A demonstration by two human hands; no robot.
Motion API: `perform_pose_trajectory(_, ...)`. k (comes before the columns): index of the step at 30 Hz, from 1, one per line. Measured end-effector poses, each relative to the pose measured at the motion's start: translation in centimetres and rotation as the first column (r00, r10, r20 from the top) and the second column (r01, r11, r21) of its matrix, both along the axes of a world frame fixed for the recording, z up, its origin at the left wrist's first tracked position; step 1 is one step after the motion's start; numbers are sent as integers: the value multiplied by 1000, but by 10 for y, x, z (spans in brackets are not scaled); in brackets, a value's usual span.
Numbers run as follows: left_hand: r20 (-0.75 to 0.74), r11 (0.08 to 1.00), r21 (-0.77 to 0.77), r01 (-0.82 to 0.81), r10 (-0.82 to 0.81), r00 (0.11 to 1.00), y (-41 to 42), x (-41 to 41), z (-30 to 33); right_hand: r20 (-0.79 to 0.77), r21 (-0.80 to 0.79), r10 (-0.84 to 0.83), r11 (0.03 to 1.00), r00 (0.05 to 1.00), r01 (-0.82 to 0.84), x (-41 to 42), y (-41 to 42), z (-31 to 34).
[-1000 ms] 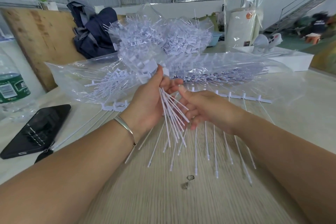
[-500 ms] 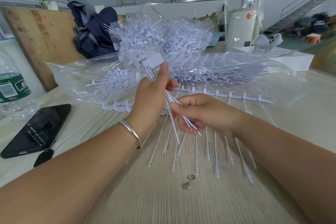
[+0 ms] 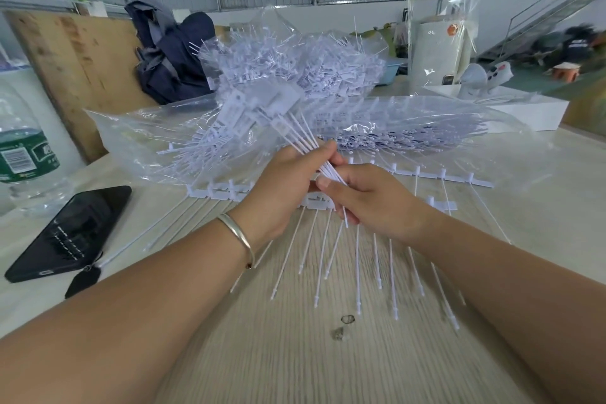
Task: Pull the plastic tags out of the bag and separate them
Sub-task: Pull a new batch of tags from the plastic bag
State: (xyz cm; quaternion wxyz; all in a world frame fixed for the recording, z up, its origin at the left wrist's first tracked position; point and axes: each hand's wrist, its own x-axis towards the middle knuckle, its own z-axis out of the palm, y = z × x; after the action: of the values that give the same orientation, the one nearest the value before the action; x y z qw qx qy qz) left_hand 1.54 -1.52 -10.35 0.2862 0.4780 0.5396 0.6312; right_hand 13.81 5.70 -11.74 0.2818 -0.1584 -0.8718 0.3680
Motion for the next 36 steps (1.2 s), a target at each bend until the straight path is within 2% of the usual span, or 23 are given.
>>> perform_pose_trajectory(4,64,999,29,-17,15,998,0,4,5,-16,95,-30,995,999,31,-1,-3,-3)
perform_pose_trajectory(8,173,990,24,-137,131,976,2,-15,30,-96,125,-127,982,987,139,1,-3,1)
perform_pose_trajectory(12,18,928,-154,-339,345,938,1,-63,56,-170,75,-197,974,966,212,-1,6,8)
perform_pose_trajectory(14,-62,881,-250,-402,400,914,-3,-89,68,-160,52,-215,973,963,226,-4,10,11)
perform_pose_trajectory(16,-73,852,-310,-422,421,904,-10,-110,75,-153,52,-226,970,962,237,-10,13,16)
perform_pose_trajectory(19,-102,811,-368,-456,452,886,-15,-133,78,-164,195,-254,939,953,283,-23,17,36)
perform_pose_trajectory(22,-278,715,-406,-570,498,822,-15,-151,79,-181,377,-252,875,951,303,-45,24,64)
perform_pose_trajectory(24,-503,653,-388,-650,441,743,-14,-163,78,-120,502,-273,813,955,296,-68,32,79)
perform_pose_trajectory(27,-794,581,-287,-762,300,528,-14,-173,76,66,681,-289,713,955,168,-107,44,90)
perform_pose_trajectory(29,-861,566,-247,-787,244,446,-9,-175,72,176,750,-294,658,939,66,-133,53,91)
perform_pose_trajectory(33,-916,533,-274,-801,107,386,0,-182,55,327,832,-369,550,870,-80,-187,72,87)
perform_pose_trajectory(36,-919,507,-380,-774,-111,378,7,-187,51,429,845,-447,506,785,-173,-222,87,83)
